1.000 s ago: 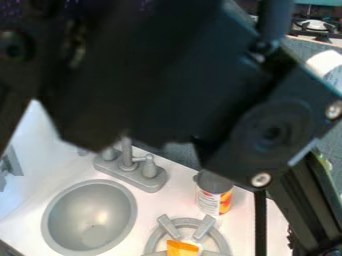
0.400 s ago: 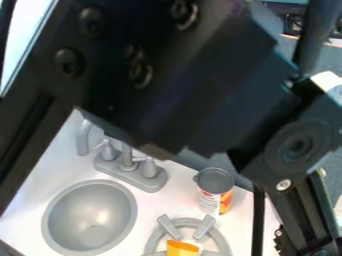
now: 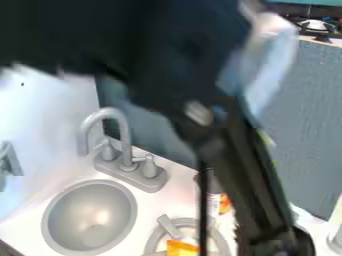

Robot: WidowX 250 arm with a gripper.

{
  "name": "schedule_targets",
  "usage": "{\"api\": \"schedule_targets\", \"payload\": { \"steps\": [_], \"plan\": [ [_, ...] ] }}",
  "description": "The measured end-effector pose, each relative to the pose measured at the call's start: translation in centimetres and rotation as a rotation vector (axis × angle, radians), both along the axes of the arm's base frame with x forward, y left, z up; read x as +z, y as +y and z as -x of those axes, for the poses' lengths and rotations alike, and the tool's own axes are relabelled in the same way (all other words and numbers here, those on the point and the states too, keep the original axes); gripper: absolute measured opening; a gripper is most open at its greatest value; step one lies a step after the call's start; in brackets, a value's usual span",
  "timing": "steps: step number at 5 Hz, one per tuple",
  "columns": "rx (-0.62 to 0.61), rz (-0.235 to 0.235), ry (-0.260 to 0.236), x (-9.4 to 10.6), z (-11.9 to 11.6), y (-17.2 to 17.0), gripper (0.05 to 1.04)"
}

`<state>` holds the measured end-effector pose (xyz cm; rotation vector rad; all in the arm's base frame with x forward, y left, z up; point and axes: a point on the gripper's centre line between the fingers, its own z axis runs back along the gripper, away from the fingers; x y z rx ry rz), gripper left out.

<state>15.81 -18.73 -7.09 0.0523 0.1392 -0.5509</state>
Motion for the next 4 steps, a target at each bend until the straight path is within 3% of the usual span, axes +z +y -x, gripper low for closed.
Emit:
{"api": "schedule_targets", "payload": {
  "steps": [1,2,3,4],
  "plan": [
    [0.141,0.036,-0.034,1.3,0.4,4.9,0.137],
    [0.270,0.067,-0.097,0.8,-0.4,9.9,0.137],
    [0.362,0.038,-0.133,0.7,-1.7,14.2,0.137],
    [0.443,-0.025,-0.199,0.8,-2.9,15.8,0.137]
  ]
}}
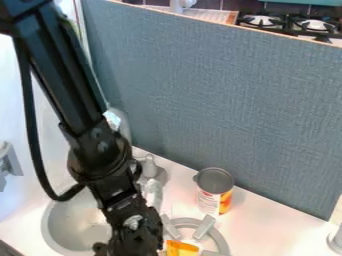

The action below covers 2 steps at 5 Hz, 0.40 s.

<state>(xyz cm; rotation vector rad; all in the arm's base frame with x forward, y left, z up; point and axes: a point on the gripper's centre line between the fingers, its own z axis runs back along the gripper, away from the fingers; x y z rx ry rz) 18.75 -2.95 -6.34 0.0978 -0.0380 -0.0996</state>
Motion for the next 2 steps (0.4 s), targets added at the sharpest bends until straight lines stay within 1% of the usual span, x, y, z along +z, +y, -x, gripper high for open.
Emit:
{"api": "schedule_targets", "payload": {
  "steps": [1,2],
  "plan": [
    [0.120,-0.063,-0.029,-1.12,-1.56,1.91,0.137],
    [0.157,-0.099,-0.033,-2.00,-2.41,2.64,0.137]
  ]
}}
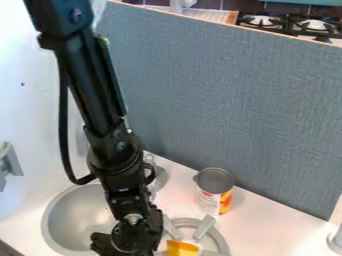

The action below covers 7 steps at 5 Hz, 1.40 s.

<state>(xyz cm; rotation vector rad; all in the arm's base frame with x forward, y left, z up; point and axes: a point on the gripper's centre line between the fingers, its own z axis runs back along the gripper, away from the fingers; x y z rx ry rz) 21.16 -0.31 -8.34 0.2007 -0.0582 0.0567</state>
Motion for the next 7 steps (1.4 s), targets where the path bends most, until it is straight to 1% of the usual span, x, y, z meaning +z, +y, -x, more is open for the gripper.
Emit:
{"api": "schedule_targets", "payload": {
  "steps": [1,2,3,4,5,6,7],
  "plan": [
    [0.010,0.016,0.028,-0.5,-0.5,0.7,0.137],
    [0.026,0.041,0.049,-0.5,-0.3,1.0,0.164],
    [0.022,0.065,0.065,-0.6,0.1,1.7,0.389],
    [0.012,0.092,0.075,-0.7,0.6,2.2,0.686],
    [0.010,0.121,0.057,-0.3,0.8,2.6,0.959],
    [-0.012,0.163,0.036,1.6,0.9,2.5,1.006],
    [0.006,0.165,0.000,3.8,1.7,2.4,1.001]
  ]
}}
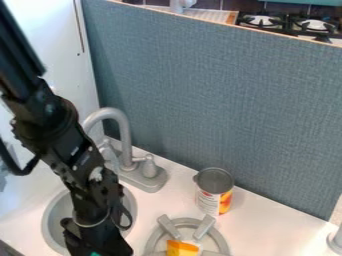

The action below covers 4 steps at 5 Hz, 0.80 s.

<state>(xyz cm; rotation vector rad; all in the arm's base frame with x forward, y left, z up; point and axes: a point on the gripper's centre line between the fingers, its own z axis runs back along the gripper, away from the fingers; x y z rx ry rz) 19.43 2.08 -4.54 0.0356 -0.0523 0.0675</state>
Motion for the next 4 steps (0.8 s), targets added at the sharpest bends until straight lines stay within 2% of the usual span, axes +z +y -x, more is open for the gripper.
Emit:
{"api": "schedule_targets", "payload": {
  "steps": [1,2,3,4],
  "plan": [
    [-0.016,0.017,-0.024,2.2,0.1,-0.3,1.001],
    [-0.039,0.000,-0.033,4.7,-1.5,0.0,1.001],
    [-0.110,-0.021,-0.055,6.7,-4.2,0.4,1.001],
    [-0.186,-0.002,-0.066,7.0,-7.1,1.1,1.001]
  ]
}}
